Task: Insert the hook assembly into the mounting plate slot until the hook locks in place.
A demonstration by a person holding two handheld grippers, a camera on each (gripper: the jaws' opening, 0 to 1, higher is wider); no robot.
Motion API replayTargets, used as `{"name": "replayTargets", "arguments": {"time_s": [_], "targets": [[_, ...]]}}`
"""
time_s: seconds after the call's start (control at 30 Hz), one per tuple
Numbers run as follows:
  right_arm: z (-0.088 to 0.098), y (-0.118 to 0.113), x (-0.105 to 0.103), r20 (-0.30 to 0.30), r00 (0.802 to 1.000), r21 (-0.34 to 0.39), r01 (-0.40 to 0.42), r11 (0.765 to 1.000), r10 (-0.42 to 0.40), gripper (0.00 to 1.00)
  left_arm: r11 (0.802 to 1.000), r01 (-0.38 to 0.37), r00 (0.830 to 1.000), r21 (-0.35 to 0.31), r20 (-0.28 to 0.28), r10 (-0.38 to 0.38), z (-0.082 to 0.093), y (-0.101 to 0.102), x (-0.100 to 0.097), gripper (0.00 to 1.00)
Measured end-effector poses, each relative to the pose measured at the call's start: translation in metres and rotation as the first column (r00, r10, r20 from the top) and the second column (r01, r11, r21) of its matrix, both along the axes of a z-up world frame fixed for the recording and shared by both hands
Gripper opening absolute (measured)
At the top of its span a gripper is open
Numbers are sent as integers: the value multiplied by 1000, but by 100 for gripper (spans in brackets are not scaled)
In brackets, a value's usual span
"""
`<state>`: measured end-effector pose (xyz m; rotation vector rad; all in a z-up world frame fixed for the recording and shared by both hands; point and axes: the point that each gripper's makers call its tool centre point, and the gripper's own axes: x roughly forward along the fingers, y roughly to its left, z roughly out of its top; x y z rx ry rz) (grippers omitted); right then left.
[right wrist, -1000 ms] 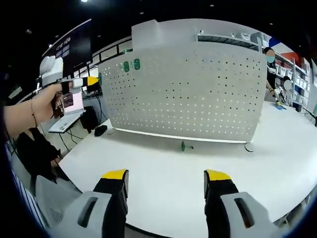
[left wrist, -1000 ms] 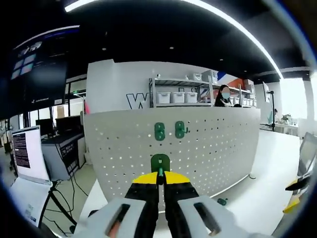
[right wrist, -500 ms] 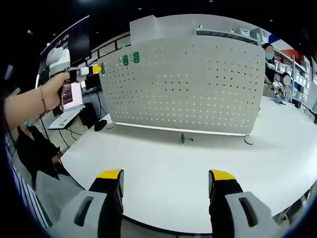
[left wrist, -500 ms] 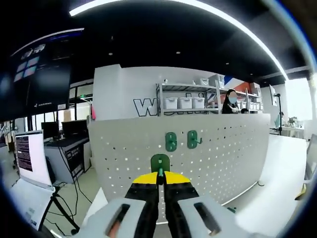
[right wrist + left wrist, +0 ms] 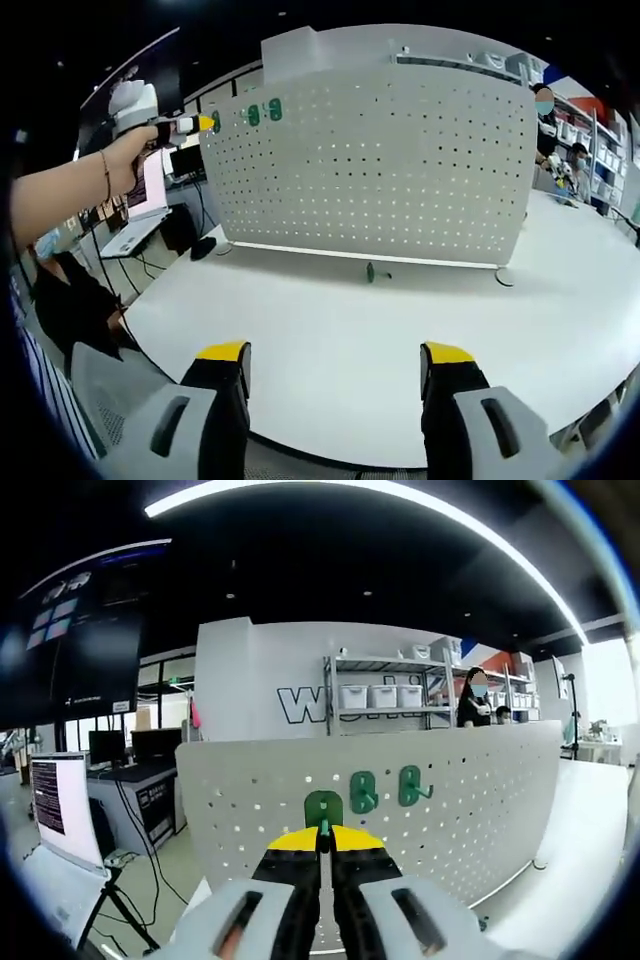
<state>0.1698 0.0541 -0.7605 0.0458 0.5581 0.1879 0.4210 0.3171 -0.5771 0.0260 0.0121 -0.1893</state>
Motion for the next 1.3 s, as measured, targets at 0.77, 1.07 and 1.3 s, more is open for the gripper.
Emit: {"name": "replayTargets", "arguments": {"time_s": [0.77, 1.07, 1.3], "targets": [[-4, -3, 6, -6, 1000, 21, 23, 1000, -23, 65, 998, -57, 998, 8, 27, 57, 3, 0, 36, 1], [-4, -5, 11, -9, 999, 28, 39, 999, -38, 64, 998, -66, 997, 5, 31, 66, 3, 1, 43, 1], [-5, -5, 13, -11, 999, 32, 41, 999, -41, 64, 997, -79, 996, 6, 44, 79, 7, 1, 49, 2]]}}
